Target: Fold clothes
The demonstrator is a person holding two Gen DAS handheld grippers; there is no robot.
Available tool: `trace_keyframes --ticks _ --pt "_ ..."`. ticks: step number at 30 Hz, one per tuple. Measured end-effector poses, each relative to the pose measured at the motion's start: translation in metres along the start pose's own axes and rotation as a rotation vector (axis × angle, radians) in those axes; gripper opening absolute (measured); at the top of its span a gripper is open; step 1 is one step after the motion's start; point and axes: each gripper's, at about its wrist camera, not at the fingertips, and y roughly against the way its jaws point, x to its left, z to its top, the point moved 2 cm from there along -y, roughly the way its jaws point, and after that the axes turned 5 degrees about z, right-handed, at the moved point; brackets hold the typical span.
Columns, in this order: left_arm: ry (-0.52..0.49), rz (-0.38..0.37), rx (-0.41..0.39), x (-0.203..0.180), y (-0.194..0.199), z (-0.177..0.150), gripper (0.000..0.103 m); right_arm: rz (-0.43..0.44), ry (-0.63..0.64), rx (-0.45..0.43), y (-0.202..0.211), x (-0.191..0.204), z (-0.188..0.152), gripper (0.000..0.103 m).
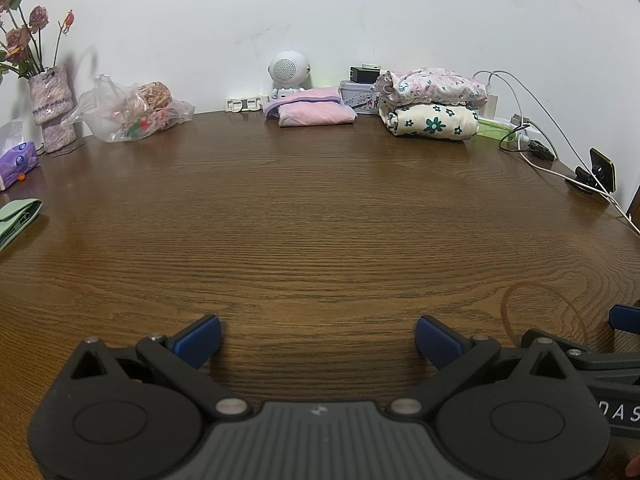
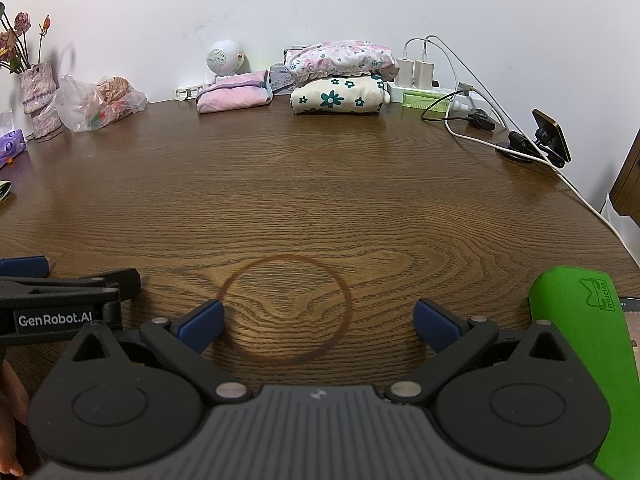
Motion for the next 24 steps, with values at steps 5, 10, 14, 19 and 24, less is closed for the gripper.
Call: trace_keyframes --ticks 5,10,14,19,24 --pt "0.000 0.000 0.000 0.0000 -0.0001 -0.0002 0.103 0.002 -0.003 -0.001 0.0000 -0.0007 0.0001 0.102" --pt "-0.001 -0.001 0.000 0.0004 0.0002 -0.0001 0.103 0.002 -0.003 -0.001 0.0000 -0.0006 0.0003 0.102" --pt "-0.001 -0.001 0.000 0.0007 0.0005 0.0000 0.103 0.006 -0.008 -0.004 0.0005 -0.0012 0.0002 0.102" --pt "-0.001 -0.001 0.000 0.0009 0.0007 0.0001 0.103 0.010 -0.012 -0.006 0.0010 -0.0018 -0.0004 0.102" --pt "-0.001 -0.001 0.000 0.0009 0.0008 0.0002 0.103 0.016 -0.019 -0.010 0.0014 -0.0024 -0.0007 0.102"
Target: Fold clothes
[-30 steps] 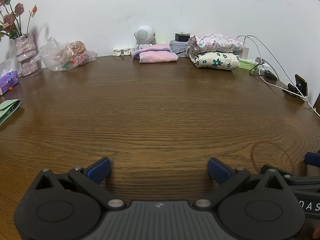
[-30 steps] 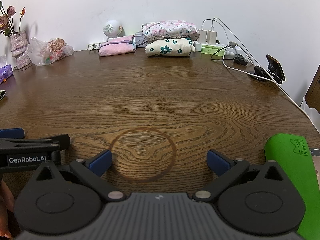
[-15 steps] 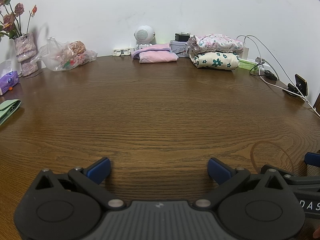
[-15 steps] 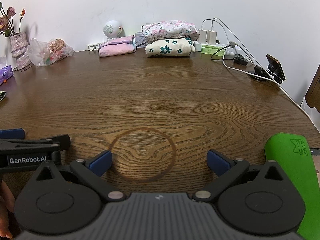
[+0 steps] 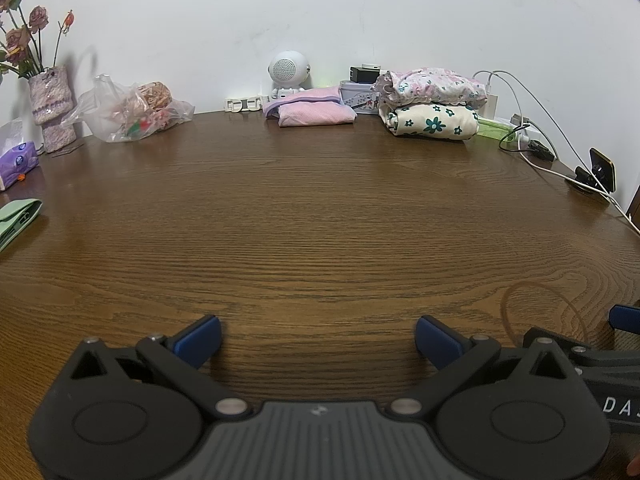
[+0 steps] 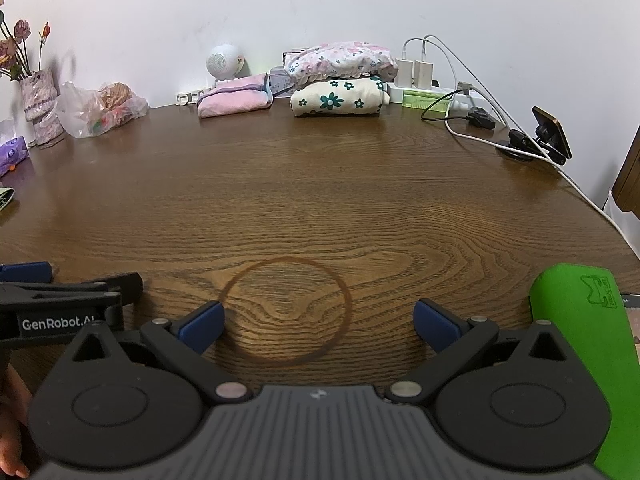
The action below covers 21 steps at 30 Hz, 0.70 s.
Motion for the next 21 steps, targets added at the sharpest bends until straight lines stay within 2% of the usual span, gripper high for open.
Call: trace_keyframes --ticks 21 --pt "0.000 -0.001 0.000 -0.0002 0.0001 0.0004 0.103 -0.009 0.006 0.006 -0.0004 0.0009 0.0005 0.102"
